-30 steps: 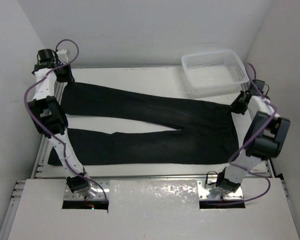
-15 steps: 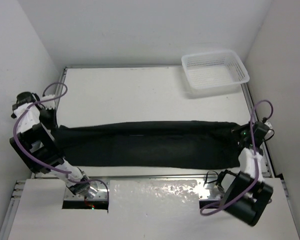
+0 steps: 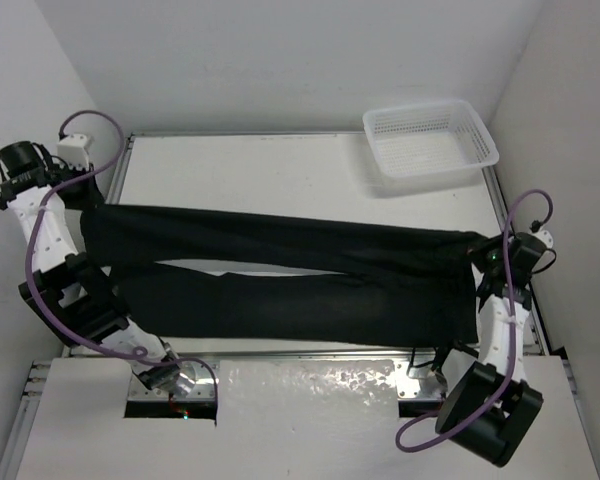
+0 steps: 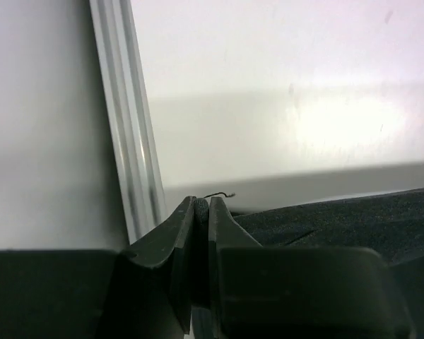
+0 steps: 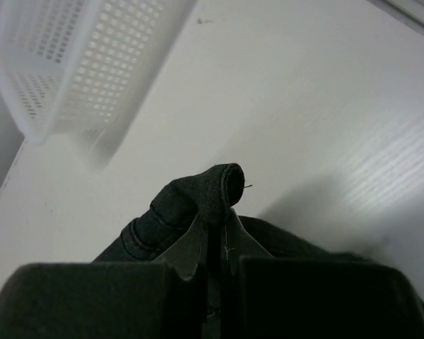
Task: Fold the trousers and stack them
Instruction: Fold the trousers
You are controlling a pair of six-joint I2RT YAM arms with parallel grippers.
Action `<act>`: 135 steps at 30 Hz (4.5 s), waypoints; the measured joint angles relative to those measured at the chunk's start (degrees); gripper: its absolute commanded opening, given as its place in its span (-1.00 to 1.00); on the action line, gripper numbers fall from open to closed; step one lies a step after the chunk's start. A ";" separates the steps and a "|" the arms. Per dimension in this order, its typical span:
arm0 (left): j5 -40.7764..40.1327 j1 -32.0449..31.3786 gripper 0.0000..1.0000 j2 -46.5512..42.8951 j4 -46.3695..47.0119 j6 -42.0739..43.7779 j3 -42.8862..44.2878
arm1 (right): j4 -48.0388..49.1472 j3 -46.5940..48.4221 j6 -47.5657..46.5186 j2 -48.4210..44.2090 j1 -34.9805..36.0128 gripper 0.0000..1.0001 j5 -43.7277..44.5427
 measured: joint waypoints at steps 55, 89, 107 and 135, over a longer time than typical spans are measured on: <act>-15.17 15.12 -0.12 0.61 -17.55 34.34 -8.41 | -25.33 9.07 -11.06 -14.27 3.13 -0.30 18.84; -21.33 5.51 -0.91 2.64 4.04 16.52 -28.89 | -24.11 -7.06 -9.16 -2.89 13.18 -0.55 8.28; -11.67 5.51 -1.00 -7.13 3.72 15.80 -22.93 | -18.82 -8.98 -8.22 0.13 13.16 -0.56 7.50; -13.92 2.08 0.14 -6.08 -4.15 12.48 -23.91 | -40.17 4.00 -9.84 -0.83 13.44 -0.31 13.27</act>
